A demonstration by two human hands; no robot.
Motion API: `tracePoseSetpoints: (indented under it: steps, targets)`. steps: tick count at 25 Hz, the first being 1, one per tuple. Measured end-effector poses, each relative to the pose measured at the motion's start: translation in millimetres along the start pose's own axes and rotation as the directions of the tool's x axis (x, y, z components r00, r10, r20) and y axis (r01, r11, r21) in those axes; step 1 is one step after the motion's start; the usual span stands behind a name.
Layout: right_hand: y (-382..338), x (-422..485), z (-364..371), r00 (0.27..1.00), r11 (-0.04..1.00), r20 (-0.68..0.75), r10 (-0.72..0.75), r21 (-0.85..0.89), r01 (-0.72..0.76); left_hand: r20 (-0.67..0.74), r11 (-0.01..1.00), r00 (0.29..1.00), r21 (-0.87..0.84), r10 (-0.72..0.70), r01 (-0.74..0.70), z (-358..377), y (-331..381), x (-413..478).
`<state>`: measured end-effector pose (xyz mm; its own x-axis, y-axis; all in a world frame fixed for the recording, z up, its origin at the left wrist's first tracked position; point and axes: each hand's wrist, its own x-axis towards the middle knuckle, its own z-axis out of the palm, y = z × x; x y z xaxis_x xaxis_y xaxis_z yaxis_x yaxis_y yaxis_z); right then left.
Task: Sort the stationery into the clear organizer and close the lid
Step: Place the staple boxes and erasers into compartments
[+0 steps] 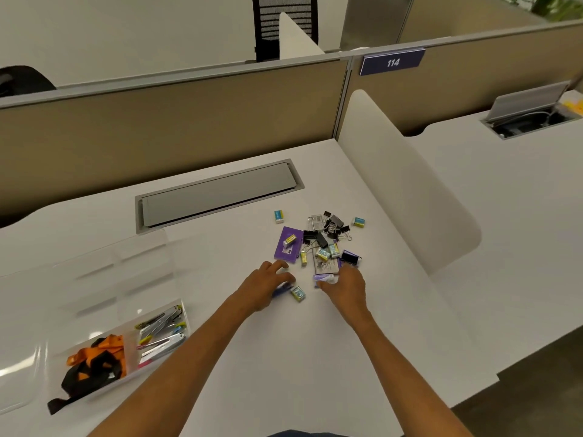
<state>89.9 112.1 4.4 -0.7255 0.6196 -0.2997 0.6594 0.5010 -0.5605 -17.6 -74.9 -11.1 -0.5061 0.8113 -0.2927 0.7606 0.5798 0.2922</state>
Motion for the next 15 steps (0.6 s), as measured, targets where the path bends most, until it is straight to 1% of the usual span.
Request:
tracePoseSetpoints:
  steps: [4, 6, 9, 12, 15]
  targets:
    - [-14, -2, 20, 0.994, 0.992, -0.001, 0.105, -0.066, -0.105, -0.015, 0.999, 0.999, 0.014, 0.03, -0.029, -2, -2, 4]
    - [-20, -6, 28, 0.991, 0.987, -0.025, 0.135, -0.081, -0.136, -0.036, 1.0, 0.999, 0.002, 0.026, -0.026, -2, -4, 3]
    - [-25, -8, 34, 0.985, 0.982, -0.076, 0.155, -0.098, -0.162, -0.074, 0.994, 0.997, -0.111, -0.019, 0.011, -1, -8, -2]
    - [-24, -6, 32, 0.986, 0.983, -0.085, 0.14, -0.104, -0.149, -0.107, 0.978, 0.992, -0.205, -0.068, 0.045, -1, -15, -9]
    - [-22, -6, 26, 0.992, 0.993, -0.081, 0.097, -0.059, -0.101, -0.146, 0.96, 0.982, -0.269, -0.12, 0.077, -4, -22, -17]
